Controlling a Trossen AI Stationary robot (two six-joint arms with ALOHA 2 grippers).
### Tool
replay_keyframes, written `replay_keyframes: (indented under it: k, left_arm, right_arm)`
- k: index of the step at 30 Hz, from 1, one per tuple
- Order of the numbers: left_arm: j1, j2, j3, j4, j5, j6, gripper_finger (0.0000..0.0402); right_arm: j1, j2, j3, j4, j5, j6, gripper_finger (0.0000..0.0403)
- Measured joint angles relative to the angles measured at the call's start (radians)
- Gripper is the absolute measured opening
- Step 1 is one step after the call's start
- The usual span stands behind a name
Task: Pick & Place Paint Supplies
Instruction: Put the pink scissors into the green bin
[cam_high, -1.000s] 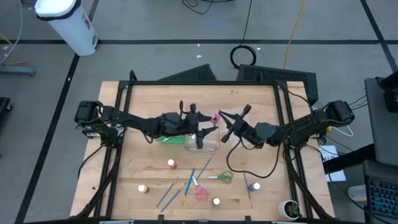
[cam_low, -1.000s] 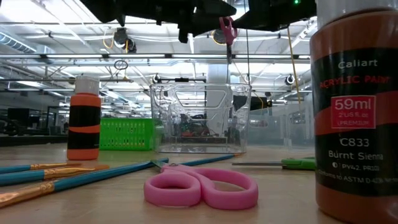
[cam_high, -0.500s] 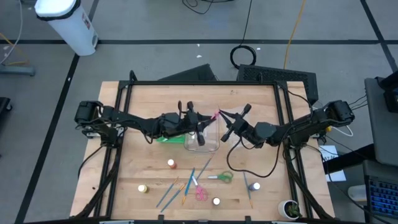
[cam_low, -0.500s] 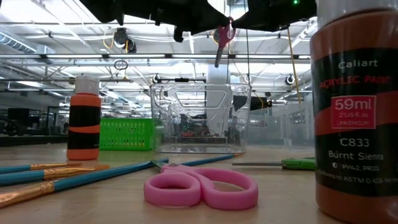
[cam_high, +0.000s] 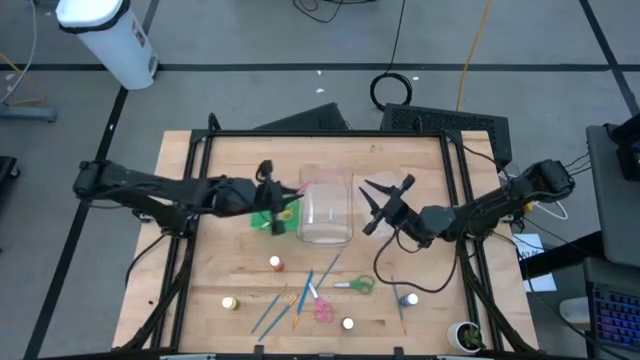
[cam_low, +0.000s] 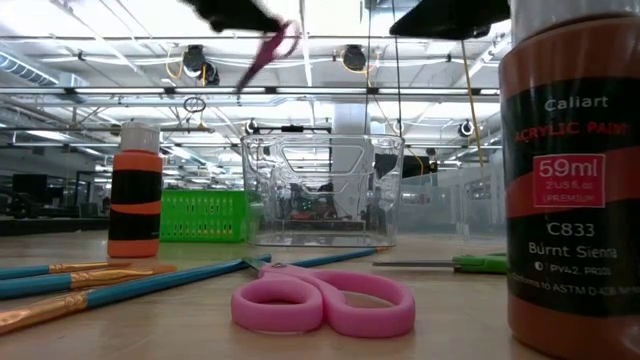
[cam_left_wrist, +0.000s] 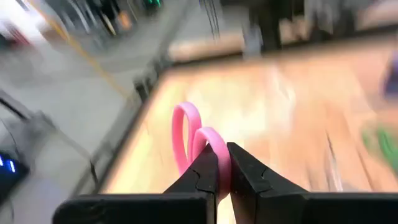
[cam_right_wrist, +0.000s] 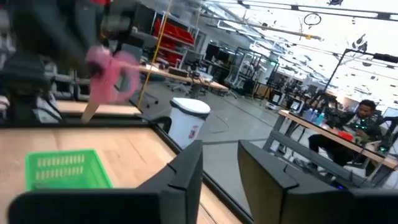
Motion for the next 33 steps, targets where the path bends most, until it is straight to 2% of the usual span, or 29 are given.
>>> replay_keyframes:
  k: [2, 5, 13, 27, 33]
  left_arm:
    - [-0.019, -0.028, -0.05, -0.063, 0.003, -0.04, 0.0015]
    - [-0.039, -0.061, -0.148, -0.059, 0.013, -0.056, 0.0016]
    - [-0.023, -0.036, -0.323, -0.01, 0.021, 0.045, 0.0016]
    - [0.019, 0.019, -0.338, 0.015, 0.035, 0.008, 0.0058]
    - [0.019, 0.019, -0.338, 0.015, 0.009, -0.081, 0.0103]
  right_arm:
    - [0.003, -0.001, 0.0, 0.0, 0.001, -0.001, 0.0112]
    - [0.003, -0.003, 0.0, 0.005, 0.001, 0.004, 0.0119]
    - [-0.009, -0.003, 0.0, 0.004, 0.0, 0.038, 0.0115]
    - [-0.009, -0.003, 0.0, -0.017, 0.002, 0.056, 0.0115]
    - [-0.009, -0.003, 0.0, -0.017, 0.002, 0.057, 0.0118]
